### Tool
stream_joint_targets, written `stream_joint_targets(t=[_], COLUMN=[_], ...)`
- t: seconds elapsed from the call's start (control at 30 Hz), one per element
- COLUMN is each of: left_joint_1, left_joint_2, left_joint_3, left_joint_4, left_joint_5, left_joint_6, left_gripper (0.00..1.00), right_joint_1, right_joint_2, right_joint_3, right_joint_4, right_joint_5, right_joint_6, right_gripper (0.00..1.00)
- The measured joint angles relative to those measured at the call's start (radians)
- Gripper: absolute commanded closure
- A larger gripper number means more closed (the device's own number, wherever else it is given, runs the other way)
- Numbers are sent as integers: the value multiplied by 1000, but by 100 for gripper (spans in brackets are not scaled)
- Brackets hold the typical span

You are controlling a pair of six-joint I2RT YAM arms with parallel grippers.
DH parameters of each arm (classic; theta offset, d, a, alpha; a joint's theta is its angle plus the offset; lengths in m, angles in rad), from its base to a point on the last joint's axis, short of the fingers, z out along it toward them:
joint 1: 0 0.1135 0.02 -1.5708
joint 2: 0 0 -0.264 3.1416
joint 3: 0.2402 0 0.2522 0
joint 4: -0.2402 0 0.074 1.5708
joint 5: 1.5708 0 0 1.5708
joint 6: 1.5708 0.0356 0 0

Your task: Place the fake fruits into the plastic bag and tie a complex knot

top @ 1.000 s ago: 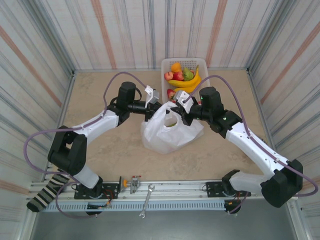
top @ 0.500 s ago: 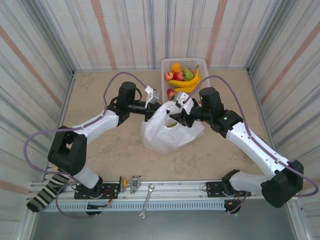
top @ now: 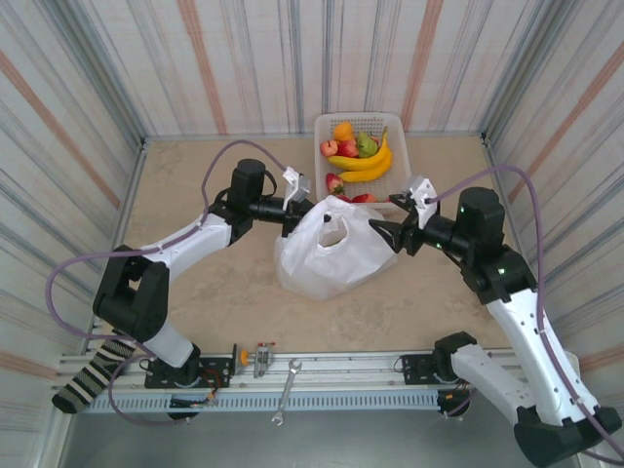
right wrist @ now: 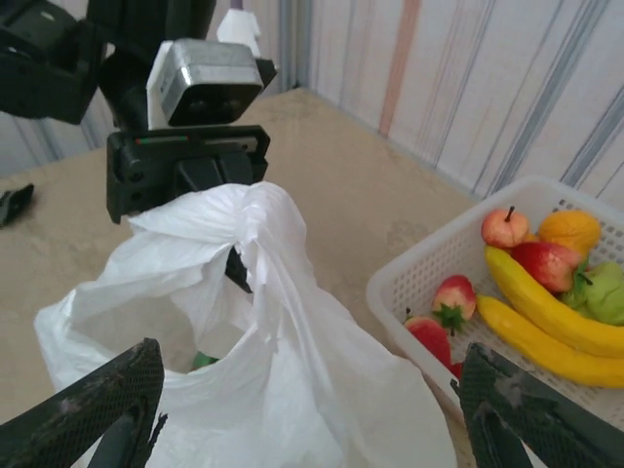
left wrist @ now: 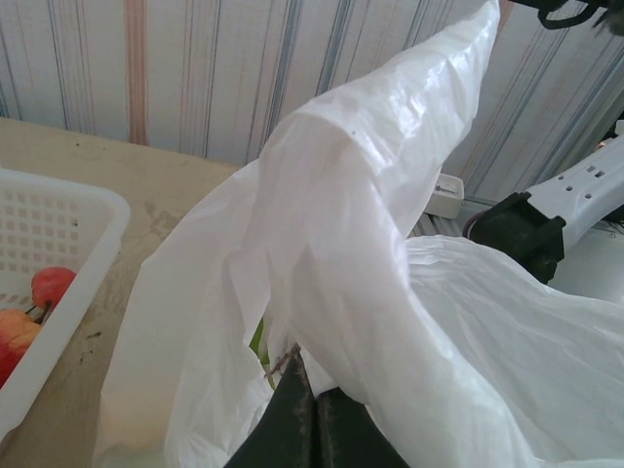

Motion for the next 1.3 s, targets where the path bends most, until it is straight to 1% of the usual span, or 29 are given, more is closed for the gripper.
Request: stream_joint_targets(t=[0.13, 0.27, 0.4, 0.47, 0.77, 1.1, 1.3], left_joint_1=[0, 0, 0, 0, -6, -6, -6], left_joint_2=[0, 0, -2, -2, -2, -2, -2], left_joint_3=[2, 4, 5, 5, 12, 17, 19], left_joint_4=[-13, -20, -29, -32, -35, -43, -50], left_joint_5=[0, 0, 0, 0, 0, 0, 0], left_joint_6=[0, 0, 0, 0, 2, 5, 5], left_gripper=[100, 100, 100, 100, 100, 100, 100], right_joint_1=[-14, 29, 133, 158, 188, 195, 195], right_joint_2=[-17, -16, -3, 13, 89, 93, 99], right_joint_3=[-46, -140, -201, -202, -202, -201, -201], right_joint_4=[26, 116, 166, 185, 255, 251, 274], right_joint_5=[-123, -192, -175, -146, 2, 103, 114], right_joint_6=[148, 293, 363, 373, 357, 285, 271], right_gripper=[53, 55, 56, 57, 56, 55, 55])
